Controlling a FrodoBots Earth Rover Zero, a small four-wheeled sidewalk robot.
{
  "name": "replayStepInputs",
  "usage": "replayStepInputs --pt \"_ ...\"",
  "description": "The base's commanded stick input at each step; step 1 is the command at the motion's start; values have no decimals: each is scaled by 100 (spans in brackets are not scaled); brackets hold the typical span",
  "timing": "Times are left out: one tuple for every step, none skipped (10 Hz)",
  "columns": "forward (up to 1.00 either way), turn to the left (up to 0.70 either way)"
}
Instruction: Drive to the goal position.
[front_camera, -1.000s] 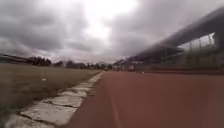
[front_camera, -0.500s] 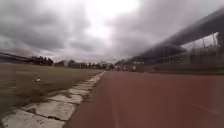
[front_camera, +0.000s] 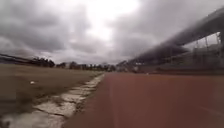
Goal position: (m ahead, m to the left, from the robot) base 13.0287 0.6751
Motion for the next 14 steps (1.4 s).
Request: replayStepInputs --pt "100 0" --pt "100 0" --pt "100 0" --pt "100 0" --pt "100 0" --pt "100 0" --pt "100 0" --pt "100 0" --pt "100 0" --pt "100 0" --pt "100 0" --pt "100 0" --pt "100 0" --pt "100 0"
